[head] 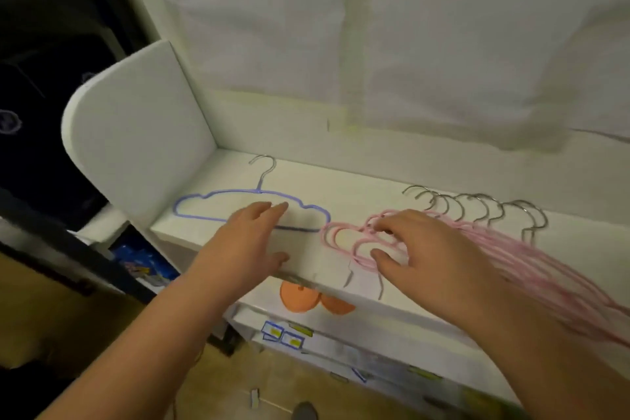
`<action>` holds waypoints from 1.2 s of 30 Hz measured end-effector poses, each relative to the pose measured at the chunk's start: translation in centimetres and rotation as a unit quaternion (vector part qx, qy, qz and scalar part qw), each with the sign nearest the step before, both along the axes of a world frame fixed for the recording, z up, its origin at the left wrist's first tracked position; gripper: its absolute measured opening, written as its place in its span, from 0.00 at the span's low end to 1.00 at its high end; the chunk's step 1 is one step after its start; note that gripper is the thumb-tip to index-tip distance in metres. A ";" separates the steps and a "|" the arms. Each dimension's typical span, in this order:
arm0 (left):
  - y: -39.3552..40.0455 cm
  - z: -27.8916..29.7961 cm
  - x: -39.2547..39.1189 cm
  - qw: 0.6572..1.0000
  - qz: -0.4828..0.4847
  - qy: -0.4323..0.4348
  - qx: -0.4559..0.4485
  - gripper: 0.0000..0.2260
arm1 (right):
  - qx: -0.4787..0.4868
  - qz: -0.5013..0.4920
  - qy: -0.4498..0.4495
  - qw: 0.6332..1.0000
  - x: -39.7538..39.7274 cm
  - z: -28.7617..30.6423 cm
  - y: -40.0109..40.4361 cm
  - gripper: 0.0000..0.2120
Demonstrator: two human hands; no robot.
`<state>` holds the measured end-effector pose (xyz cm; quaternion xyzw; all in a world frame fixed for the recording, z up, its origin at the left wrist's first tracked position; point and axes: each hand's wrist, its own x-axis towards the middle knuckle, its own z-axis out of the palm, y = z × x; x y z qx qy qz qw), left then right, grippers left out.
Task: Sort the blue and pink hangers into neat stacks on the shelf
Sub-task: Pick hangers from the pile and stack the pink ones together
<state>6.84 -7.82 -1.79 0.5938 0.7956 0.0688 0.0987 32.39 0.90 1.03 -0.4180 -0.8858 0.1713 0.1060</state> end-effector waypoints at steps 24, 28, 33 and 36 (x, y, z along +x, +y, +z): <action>7.5 -0.3 -12.0 0.982 -0.155 0.096 -0.058 0.44 | -0.044 -0.158 0.058 0.985 -5.2 -1.4 1.7 0.14; 6.9 1.0 -11.0 0.988 -0.133 0.074 0.013 0.42 | -0.012 -0.154 0.021 0.988 -2.2 -1.5 1.8 0.17; 6.7 2.6 -5.8 0.986 -0.141 0.063 0.067 0.39 | -0.063 -0.191 -0.064 0.977 4.9 -1.2 2.2 0.28; 7.2 2.6 -1.7 0.982 -0.163 0.049 0.085 0.37 | -0.119 -0.215 -0.126 0.961 9.1 -1.6 3.0 0.39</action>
